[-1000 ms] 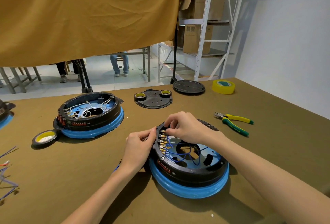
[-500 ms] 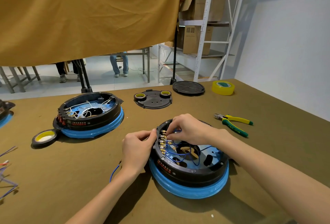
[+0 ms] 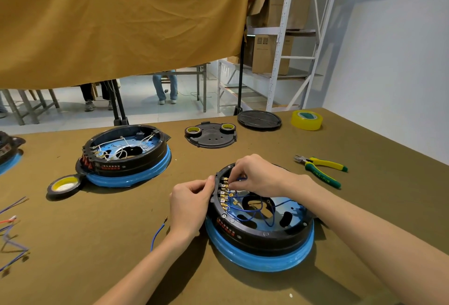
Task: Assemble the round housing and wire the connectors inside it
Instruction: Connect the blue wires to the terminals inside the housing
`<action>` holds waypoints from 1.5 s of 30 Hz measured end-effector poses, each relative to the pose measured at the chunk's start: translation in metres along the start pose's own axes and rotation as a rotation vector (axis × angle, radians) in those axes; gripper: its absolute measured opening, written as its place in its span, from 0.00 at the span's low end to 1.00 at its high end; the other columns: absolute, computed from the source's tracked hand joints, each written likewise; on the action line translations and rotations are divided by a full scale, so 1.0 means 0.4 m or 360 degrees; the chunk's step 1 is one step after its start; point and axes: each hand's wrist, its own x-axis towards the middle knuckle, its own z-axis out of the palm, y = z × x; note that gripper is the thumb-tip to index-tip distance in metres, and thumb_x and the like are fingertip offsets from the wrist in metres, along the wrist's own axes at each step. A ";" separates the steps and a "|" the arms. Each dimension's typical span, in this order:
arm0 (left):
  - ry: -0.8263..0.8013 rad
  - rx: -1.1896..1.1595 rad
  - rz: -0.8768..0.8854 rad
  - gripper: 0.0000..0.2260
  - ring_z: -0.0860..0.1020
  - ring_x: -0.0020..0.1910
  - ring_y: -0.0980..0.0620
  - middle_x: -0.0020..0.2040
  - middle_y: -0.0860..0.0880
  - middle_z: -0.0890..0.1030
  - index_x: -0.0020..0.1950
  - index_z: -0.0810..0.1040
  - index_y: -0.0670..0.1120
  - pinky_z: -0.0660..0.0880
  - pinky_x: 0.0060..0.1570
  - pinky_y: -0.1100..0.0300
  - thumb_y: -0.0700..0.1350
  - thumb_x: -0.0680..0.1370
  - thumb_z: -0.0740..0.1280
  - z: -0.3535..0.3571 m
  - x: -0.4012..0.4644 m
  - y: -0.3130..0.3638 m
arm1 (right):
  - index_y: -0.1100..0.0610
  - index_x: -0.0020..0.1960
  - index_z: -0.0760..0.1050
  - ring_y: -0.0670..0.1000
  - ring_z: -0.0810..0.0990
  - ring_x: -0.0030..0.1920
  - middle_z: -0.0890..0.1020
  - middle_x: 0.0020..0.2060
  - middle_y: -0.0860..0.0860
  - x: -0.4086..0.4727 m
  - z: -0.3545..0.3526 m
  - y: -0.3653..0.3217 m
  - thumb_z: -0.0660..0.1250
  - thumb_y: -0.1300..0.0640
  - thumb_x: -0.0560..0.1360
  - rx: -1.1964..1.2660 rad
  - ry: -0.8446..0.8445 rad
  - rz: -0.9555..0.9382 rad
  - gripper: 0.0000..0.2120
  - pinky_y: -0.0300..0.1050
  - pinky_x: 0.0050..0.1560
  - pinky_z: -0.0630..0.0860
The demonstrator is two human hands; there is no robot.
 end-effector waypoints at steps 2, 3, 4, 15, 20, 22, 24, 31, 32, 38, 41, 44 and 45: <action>-0.0003 0.0017 0.0020 0.09 0.85 0.39 0.57 0.38 0.55 0.87 0.46 0.88 0.54 0.82 0.36 0.56 0.51 0.81 0.69 0.001 -0.004 0.000 | 0.54 0.53 0.86 0.41 0.78 0.43 0.79 0.41 0.40 0.000 0.001 -0.005 0.72 0.53 0.79 -0.0016 0.0002 0.0009 0.07 0.25 0.41 0.71; -0.0010 0.0023 0.0029 0.09 0.85 0.39 0.57 0.37 0.55 0.86 0.45 0.87 0.55 0.81 0.35 0.57 0.52 0.82 0.68 0.001 -0.007 0.002 | 0.54 0.53 0.86 0.41 0.78 0.43 0.79 0.40 0.40 -0.001 0.001 -0.008 0.72 0.53 0.79 -0.0023 0.0008 0.0015 0.07 0.25 0.40 0.71; -0.0018 0.0029 0.0036 0.11 0.85 0.37 0.56 0.36 0.54 0.86 0.44 0.88 0.54 0.80 0.33 0.57 0.52 0.82 0.68 0.002 -0.010 0.003 | 0.54 0.53 0.86 0.41 0.78 0.43 0.79 0.40 0.40 -0.001 0.002 -0.010 0.72 0.53 0.79 -0.0032 0.0012 0.0019 0.07 0.26 0.40 0.71; -0.0063 -0.0131 -0.0022 0.11 0.86 0.49 0.52 0.47 0.51 0.88 0.60 0.85 0.49 0.84 0.45 0.52 0.50 0.83 0.65 0.007 -0.039 -0.012 | 0.52 0.53 0.85 0.52 0.74 0.57 0.76 0.57 0.50 -0.014 0.021 -0.042 0.71 0.53 0.80 -0.0387 0.0137 -0.0043 0.05 0.50 0.57 0.71; 0.0004 -0.0069 0.0045 0.13 0.84 0.55 0.55 0.57 0.50 0.86 0.64 0.83 0.46 0.83 0.52 0.54 0.48 0.82 0.66 0.011 -0.038 -0.015 | 0.53 0.53 0.85 0.52 0.74 0.57 0.76 0.56 0.49 -0.012 0.018 -0.045 0.71 0.55 0.80 -0.0341 0.0107 -0.0042 0.05 0.52 0.58 0.73; 0.0004 -0.0078 0.0063 0.12 0.83 0.56 0.59 0.58 0.53 0.86 0.63 0.83 0.47 0.83 0.53 0.55 0.47 0.82 0.67 0.008 -0.037 -0.011 | 0.52 0.52 0.85 0.50 0.73 0.57 0.75 0.56 0.48 -0.013 0.009 -0.041 0.71 0.54 0.80 -0.0315 0.0062 -0.0066 0.05 0.52 0.58 0.74; 0.0001 -0.0104 0.0078 0.11 0.83 0.54 0.62 0.57 0.55 0.86 0.62 0.84 0.48 0.83 0.51 0.59 0.46 0.82 0.67 0.006 -0.036 -0.011 | 0.51 0.53 0.85 0.49 0.73 0.57 0.75 0.56 0.47 -0.015 0.003 -0.040 0.71 0.54 0.80 -0.0308 0.0030 -0.0087 0.05 0.51 0.58 0.75; -0.0024 -0.0055 0.0128 0.11 0.83 0.56 0.62 0.59 0.54 0.85 0.63 0.83 0.50 0.83 0.51 0.60 0.47 0.82 0.66 0.007 -0.034 -0.025 | 0.54 0.53 0.85 0.50 0.72 0.56 0.77 0.55 0.49 -0.010 0.006 -0.048 0.70 0.55 0.80 -0.0351 0.0015 -0.0112 0.07 0.49 0.56 0.72; -0.0033 -0.0054 0.0149 0.10 0.82 0.56 0.63 0.59 0.55 0.85 0.61 0.83 0.53 0.83 0.51 0.60 0.48 0.82 0.66 0.007 -0.036 -0.025 | 0.55 0.53 0.85 0.50 0.71 0.55 0.78 0.54 0.49 -0.009 0.009 -0.050 0.70 0.55 0.81 -0.0366 0.0025 -0.0110 0.07 0.48 0.55 0.71; -0.0086 -0.0064 0.0173 0.09 0.83 0.51 0.66 0.50 0.65 0.85 0.57 0.82 0.60 0.81 0.46 0.65 0.47 0.83 0.66 0.003 -0.039 -0.017 | 0.53 0.53 0.85 0.51 0.74 0.53 0.77 0.52 0.49 -0.005 0.013 -0.052 0.70 0.54 0.80 -0.0393 0.0077 -0.0079 0.07 0.48 0.53 0.71; -0.0089 -0.0098 0.0152 0.09 0.84 0.50 0.63 0.48 0.65 0.86 0.56 0.82 0.61 0.83 0.44 0.62 0.46 0.82 0.66 0.000 -0.040 -0.014 | 0.52 0.53 0.86 0.49 0.74 0.50 0.76 0.48 0.47 -0.018 0.026 -0.040 0.71 0.53 0.80 -0.0216 0.0147 -0.0022 0.07 0.47 0.52 0.72; -0.0075 -0.0101 0.0168 0.10 0.84 0.50 0.64 0.47 0.66 0.85 0.55 0.82 0.62 0.82 0.45 0.64 0.46 0.83 0.66 0.003 -0.043 -0.010 | 0.54 0.50 0.86 0.45 0.74 0.46 0.76 0.44 0.46 -0.018 0.033 -0.036 0.71 0.54 0.79 -0.0123 0.0157 -0.0034 0.06 0.44 0.47 0.71; -0.0074 -0.0091 0.0183 0.11 0.84 0.49 0.65 0.47 0.67 0.85 0.54 0.82 0.62 0.81 0.44 0.65 0.46 0.83 0.66 0.005 -0.044 -0.011 | 0.54 0.49 0.86 0.46 0.74 0.46 0.76 0.44 0.47 -0.017 0.034 -0.035 0.71 0.55 0.79 -0.0112 0.0157 -0.0041 0.06 0.45 0.47 0.73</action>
